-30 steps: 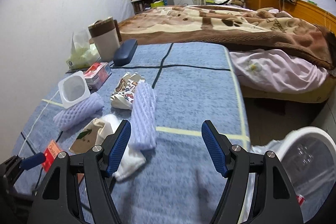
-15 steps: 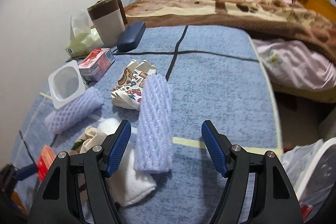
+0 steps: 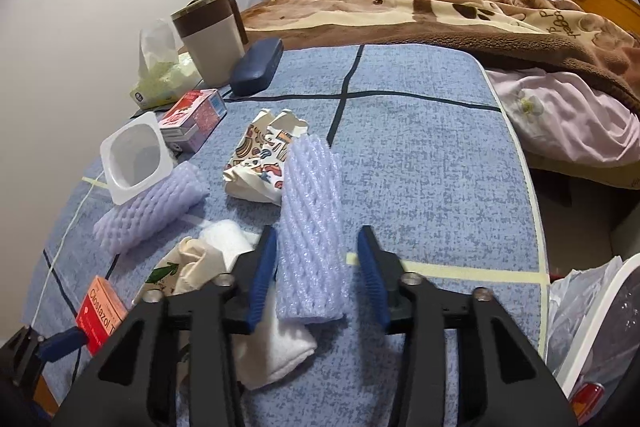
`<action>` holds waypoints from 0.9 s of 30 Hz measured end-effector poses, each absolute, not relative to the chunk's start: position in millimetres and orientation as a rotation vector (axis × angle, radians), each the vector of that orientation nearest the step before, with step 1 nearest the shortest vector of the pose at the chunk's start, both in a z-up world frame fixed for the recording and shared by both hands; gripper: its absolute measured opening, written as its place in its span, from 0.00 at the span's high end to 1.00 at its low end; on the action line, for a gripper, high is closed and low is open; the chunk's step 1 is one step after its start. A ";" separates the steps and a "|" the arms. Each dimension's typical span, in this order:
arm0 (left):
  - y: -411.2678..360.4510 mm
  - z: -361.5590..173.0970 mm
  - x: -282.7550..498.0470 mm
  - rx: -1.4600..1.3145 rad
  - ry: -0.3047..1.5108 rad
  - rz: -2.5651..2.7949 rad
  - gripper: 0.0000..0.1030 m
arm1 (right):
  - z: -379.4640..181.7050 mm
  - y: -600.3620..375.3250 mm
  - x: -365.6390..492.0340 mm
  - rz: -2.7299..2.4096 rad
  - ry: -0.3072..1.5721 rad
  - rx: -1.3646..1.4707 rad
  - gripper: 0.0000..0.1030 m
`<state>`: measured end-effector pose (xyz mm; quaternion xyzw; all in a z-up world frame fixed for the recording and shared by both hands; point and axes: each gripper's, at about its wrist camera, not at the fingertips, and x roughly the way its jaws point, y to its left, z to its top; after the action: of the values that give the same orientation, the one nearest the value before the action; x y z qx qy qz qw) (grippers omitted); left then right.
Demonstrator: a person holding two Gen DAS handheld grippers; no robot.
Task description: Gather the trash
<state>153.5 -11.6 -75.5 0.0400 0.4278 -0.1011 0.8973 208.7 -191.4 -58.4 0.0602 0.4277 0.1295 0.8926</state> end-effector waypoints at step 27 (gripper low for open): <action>28.0 -78.1 186.7 -0.311 0.980 -0.152 0.24 | -46.1 -207.9 184.6 0.252 0.808 0.151 0.77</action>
<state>186.7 28.0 -78.1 -0.1488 0.4682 -0.0728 0.8680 184.6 -207.9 -46.1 0.0732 0.3917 0.1220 0.9090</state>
